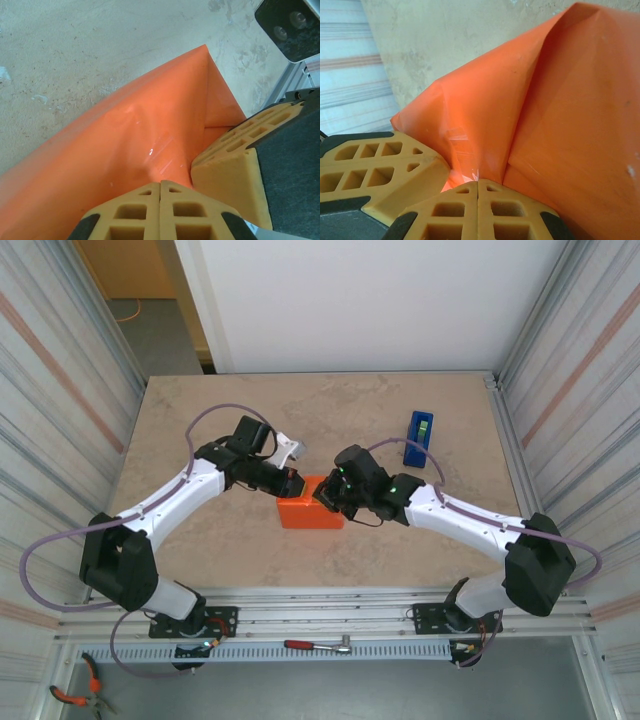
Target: Wrap the gift box in paper
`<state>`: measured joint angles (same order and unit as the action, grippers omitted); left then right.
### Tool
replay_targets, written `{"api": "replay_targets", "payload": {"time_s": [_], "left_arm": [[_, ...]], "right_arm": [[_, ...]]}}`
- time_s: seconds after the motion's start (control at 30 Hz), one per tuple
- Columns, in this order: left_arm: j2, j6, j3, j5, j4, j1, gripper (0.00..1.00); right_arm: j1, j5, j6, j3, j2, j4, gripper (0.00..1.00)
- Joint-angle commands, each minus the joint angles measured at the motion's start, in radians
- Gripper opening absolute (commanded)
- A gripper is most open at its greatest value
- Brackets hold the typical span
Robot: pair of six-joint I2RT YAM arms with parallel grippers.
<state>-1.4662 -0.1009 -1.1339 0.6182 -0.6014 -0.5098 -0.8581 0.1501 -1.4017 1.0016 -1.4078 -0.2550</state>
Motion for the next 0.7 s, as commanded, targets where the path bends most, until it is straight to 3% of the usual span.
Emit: {"api": "replay_targets", "payload": {"time_s": [0.0,0.67], "left_arm": [[-0.025,0.024,0.024,-0.023,-0.036,0.005,0.0],[-0.027,0.024,0.029,-0.04,-0.043,0.004,0.0]], "right_arm": [[0.001,-0.037,0.048,-0.007,-0.035,-0.195,0.0],[0.0,-0.004,0.128,0.053,-0.045,-0.187,0.09]]}}
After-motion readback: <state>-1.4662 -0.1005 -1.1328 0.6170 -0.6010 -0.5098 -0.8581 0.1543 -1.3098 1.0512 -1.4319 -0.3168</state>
